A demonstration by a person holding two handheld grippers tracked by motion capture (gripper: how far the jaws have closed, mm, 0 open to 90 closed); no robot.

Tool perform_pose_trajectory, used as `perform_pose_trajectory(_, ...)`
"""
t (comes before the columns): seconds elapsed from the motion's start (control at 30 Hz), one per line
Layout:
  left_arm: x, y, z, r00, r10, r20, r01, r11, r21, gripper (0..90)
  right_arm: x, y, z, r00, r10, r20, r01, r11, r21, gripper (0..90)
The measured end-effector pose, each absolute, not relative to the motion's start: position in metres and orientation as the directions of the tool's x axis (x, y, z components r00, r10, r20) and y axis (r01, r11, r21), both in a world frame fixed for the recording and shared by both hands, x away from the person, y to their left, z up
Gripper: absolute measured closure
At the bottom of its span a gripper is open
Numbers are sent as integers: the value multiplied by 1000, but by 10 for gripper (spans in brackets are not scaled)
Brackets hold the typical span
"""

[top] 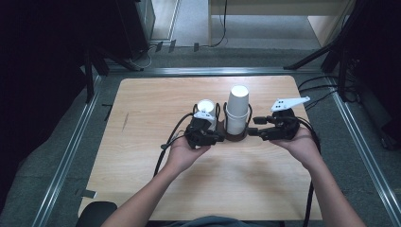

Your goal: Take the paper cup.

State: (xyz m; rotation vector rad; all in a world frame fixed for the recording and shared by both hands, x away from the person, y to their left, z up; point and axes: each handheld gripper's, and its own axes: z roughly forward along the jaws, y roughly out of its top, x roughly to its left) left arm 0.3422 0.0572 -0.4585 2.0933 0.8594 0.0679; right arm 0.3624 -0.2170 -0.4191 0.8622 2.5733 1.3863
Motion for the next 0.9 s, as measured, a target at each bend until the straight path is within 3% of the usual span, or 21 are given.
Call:
perform_pose_trajectory(0.37,349,30,-454,749,622,-229,547,-385,743,817,382,-218,-396,-821,552,148,425,417,803,409)
perform_pose_trajectory(0.57,353,19,-453,727,653,-213,556,-377,741,878,395,-214,-384,-823,548,149,423,418,804,339)
perform_pose_trajectory(0.9,359,11,-452,678,707,-203,562,-319,763,893,406,-202,-382,-818,559,135,418,417,807,321)
